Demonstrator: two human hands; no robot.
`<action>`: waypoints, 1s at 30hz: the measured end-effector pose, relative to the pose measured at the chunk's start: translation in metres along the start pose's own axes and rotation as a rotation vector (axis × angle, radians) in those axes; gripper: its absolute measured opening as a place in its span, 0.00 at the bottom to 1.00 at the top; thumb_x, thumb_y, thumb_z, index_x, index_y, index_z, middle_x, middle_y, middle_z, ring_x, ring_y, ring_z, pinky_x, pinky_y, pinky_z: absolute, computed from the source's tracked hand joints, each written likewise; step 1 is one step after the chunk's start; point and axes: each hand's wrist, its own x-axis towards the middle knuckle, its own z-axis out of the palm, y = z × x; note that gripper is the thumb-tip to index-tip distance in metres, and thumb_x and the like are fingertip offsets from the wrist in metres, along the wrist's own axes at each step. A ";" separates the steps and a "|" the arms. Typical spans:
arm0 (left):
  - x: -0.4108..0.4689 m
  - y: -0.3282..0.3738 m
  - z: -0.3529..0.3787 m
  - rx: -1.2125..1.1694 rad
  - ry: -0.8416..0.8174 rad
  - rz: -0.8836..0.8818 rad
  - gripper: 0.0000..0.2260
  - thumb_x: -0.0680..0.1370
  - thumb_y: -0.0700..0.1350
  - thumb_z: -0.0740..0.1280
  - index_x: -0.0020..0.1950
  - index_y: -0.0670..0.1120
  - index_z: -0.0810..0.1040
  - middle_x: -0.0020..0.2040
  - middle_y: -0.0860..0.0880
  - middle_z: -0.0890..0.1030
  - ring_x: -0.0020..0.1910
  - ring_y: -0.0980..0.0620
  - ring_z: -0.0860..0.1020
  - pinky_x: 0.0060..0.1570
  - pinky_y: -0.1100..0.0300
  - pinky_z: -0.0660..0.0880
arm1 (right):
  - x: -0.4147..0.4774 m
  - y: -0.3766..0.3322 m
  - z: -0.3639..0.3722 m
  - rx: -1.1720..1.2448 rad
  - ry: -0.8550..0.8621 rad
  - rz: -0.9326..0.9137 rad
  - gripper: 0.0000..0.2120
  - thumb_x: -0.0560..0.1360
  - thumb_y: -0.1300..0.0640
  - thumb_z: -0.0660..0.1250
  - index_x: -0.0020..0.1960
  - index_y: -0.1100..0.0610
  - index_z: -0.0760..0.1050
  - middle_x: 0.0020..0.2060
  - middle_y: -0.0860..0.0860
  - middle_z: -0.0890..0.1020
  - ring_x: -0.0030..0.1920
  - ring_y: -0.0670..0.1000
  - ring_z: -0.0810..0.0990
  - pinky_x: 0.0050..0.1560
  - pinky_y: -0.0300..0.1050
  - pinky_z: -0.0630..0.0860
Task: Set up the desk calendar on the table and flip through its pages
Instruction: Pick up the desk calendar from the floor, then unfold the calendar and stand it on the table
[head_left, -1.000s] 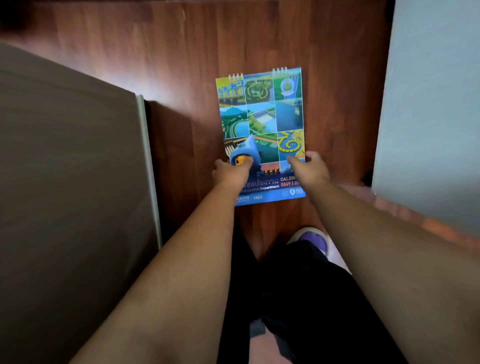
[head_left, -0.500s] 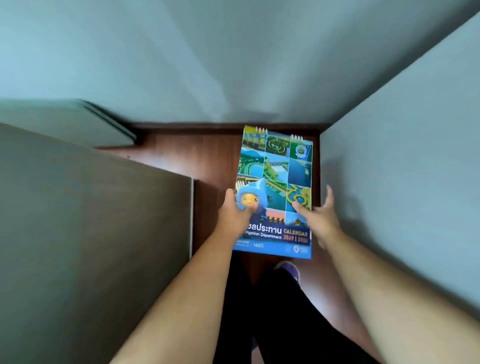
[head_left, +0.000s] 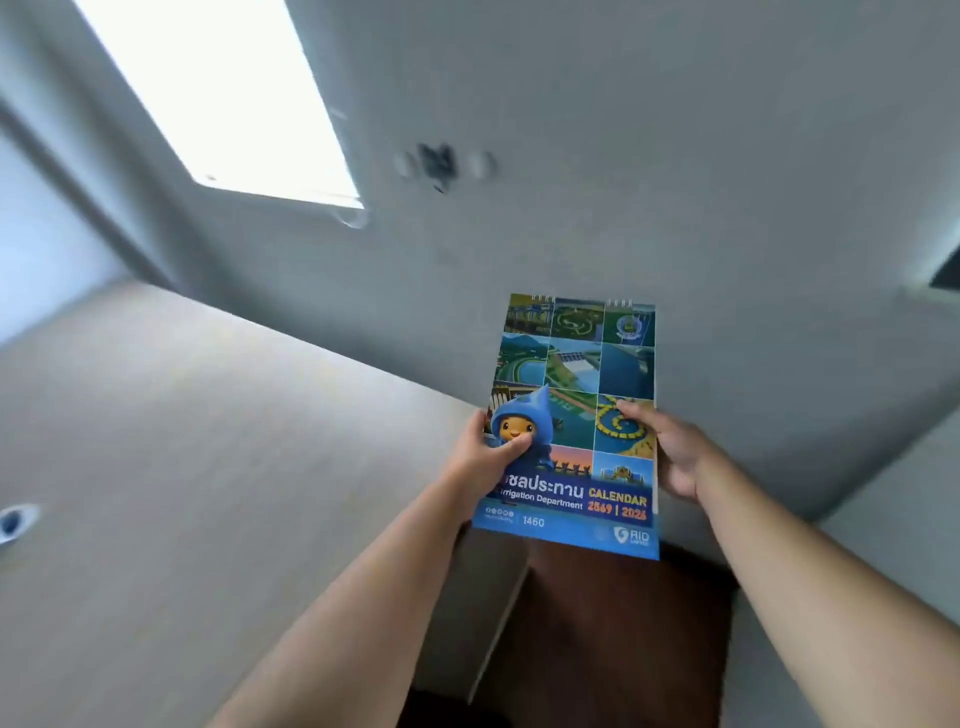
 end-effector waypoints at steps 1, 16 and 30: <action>-0.013 0.009 -0.021 -0.020 0.036 0.016 0.11 0.75 0.44 0.71 0.52 0.50 0.71 0.44 0.47 0.80 0.36 0.51 0.80 0.34 0.59 0.78 | -0.005 -0.018 0.020 -0.052 -0.081 -0.037 0.09 0.73 0.54 0.66 0.49 0.59 0.76 0.34 0.55 0.87 0.33 0.53 0.85 0.37 0.48 0.83; -0.276 -0.060 -0.343 0.088 1.095 0.111 0.31 0.73 0.45 0.72 0.74 0.50 0.66 0.67 0.43 0.74 0.60 0.46 0.76 0.56 0.54 0.76 | -0.151 0.048 0.455 -0.683 -0.816 -0.481 0.06 0.74 0.65 0.64 0.50 0.60 0.76 0.42 0.59 0.81 0.41 0.56 0.79 0.43 0.55 0.79; -0.327 -0.184 -0.452 -0.169 0.568 0.030 0.50 0.71 0.35 0.67 0.73 0.73 0.39 0.65 0.63 0.73 0.63 0.48 0.78 0.48 0.52 0.81 | -0.157 0.236 0.579 -1.242 -0.998 -0.670 0.12 0.74 0.56 0.62 0.54 0.42 0.69 0.44 0.47 0.79 0.45 0.51 0.77 0.39 0.41 0.71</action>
